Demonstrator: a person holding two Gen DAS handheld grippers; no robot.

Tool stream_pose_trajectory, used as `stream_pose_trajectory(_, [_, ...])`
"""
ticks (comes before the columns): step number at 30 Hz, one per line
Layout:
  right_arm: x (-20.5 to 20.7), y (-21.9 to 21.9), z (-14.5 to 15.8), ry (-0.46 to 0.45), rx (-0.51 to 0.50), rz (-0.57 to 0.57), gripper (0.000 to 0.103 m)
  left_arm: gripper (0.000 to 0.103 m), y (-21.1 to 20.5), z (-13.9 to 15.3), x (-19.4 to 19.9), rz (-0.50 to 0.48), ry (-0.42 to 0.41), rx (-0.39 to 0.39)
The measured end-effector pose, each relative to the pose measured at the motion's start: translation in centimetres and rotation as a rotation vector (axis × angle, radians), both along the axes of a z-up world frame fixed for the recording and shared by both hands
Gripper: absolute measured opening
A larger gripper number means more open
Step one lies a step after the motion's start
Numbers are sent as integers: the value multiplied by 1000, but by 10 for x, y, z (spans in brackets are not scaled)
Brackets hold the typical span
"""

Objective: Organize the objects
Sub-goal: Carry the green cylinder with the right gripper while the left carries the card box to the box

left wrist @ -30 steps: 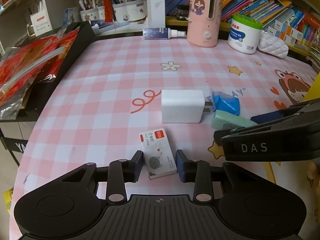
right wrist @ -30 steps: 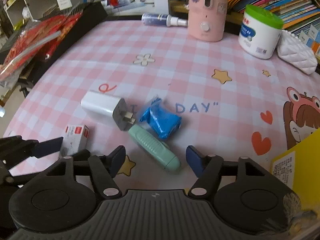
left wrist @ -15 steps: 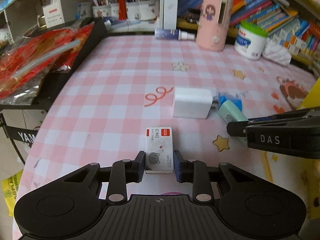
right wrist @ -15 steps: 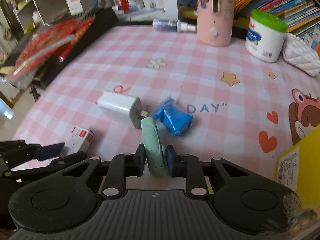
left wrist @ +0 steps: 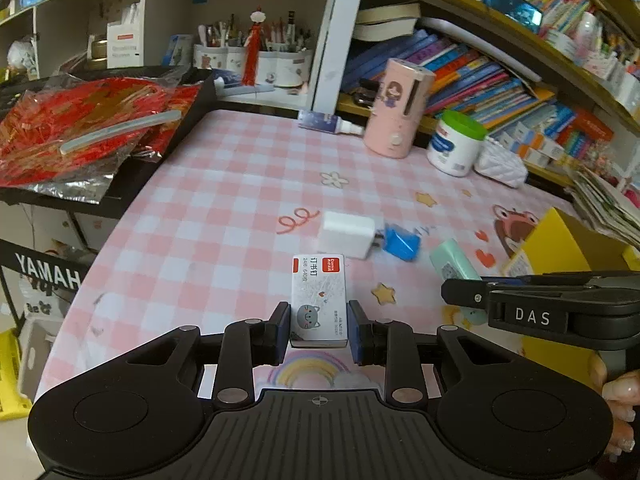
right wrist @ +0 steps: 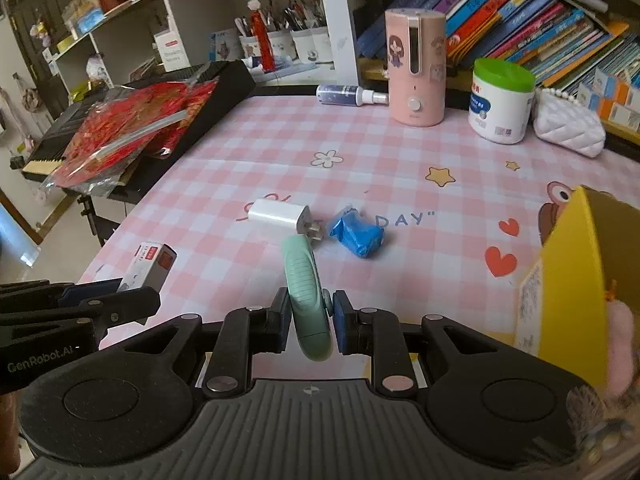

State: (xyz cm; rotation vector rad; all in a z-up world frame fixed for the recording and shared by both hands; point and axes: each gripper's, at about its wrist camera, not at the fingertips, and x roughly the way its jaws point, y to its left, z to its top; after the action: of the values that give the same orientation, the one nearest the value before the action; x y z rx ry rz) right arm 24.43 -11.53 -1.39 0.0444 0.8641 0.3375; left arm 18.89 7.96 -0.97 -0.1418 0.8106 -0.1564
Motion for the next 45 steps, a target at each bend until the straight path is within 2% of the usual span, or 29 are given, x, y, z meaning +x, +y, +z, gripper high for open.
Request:
stream_pose_trajectory(13, [-77, 12, 3, -8, -43, -68, 21, 27, 6, 5, -62, -108, -32, -20])
stream_pose_trajectory(26, [-162, 31, 2, 5, -56, -139, 21, 28, 24, 4, -138, -159, -19, -51])
stream_pose_trajectory(31, [-192, 35, -2, 9, -51, -156, 21, 28, 24, 4, -160, -192, -19, -40])
stream_pose_trajectory(45, [-251, 18, -14, 55, -15, -281, 21, 28, 0, -3, -191, -335, 17, -17])
